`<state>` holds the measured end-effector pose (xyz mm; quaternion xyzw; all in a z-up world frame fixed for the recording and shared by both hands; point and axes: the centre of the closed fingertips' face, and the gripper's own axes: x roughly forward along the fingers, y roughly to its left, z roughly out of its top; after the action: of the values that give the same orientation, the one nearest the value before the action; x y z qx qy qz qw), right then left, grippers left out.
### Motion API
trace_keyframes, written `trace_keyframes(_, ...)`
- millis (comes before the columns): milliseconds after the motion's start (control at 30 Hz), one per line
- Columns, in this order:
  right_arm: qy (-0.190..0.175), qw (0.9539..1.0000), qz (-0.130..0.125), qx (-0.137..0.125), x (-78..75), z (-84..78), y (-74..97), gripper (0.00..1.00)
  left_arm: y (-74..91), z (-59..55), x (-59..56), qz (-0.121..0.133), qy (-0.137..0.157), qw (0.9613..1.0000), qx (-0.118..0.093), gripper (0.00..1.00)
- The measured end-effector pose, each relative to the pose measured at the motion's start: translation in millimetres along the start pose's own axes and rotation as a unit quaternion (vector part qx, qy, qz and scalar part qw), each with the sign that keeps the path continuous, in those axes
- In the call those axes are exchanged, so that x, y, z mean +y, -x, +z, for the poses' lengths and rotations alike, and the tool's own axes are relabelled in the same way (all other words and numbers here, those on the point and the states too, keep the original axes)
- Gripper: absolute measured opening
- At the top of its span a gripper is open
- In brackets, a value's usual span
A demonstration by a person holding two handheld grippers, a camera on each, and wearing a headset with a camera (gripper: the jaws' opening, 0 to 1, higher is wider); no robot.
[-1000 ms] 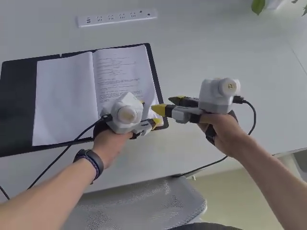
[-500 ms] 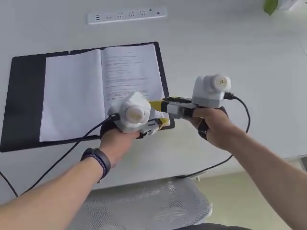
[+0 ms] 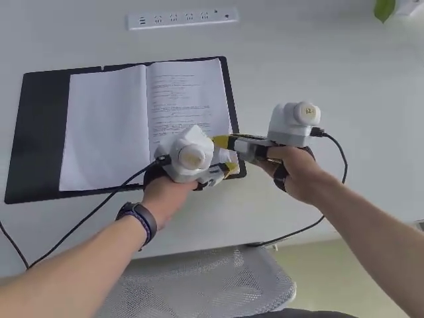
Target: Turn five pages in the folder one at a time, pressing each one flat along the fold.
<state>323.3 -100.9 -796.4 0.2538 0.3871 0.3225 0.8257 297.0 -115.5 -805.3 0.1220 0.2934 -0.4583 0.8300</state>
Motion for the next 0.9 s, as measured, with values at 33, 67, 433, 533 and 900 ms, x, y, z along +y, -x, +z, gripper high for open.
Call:
trace_keyframes(33, -0.001, 1.0000, -0.002, 0.002, -1.2, -1.1, -0.2, 0.11, 0.0, 0.0, 0.0, 0.000, 0.000, 1.0000, 0.000, 0.44)
trace_keyframes(67, -0.001, 1.0000, -0.003, 0.002, -1.7, -1.4, -0.2, 0.09, 0.0, 0.0, -0.1, -0.001, 0.000, 1.0000, 0.001, 0.44)
trace_keyframes(433, -0.026, 0.9996, -0.009, -0.004, -8.0, -4.8, 3.3, 0.03, 7.2, -0.6, -3.9, -0.014, 0.008, 0.9998, 0.014, 0.52)
trace_keyframes(533, -0.029, 0.9995, -0.012, -0.007, -8.8, -4.4, 3.2, 0.00, 13.1, 1.4, -4.3, -0.014, 0.011, 0.9998, 0.011, 0.54)
trace_keyframes(900, -0.034, 0.9993, -0.012, -0.013, -2.2, 1.3, 5.4, 0.00, 34.4, 17.6, 11.8, -0.001, 0.031, 0.9995, -0.007, 0.62)
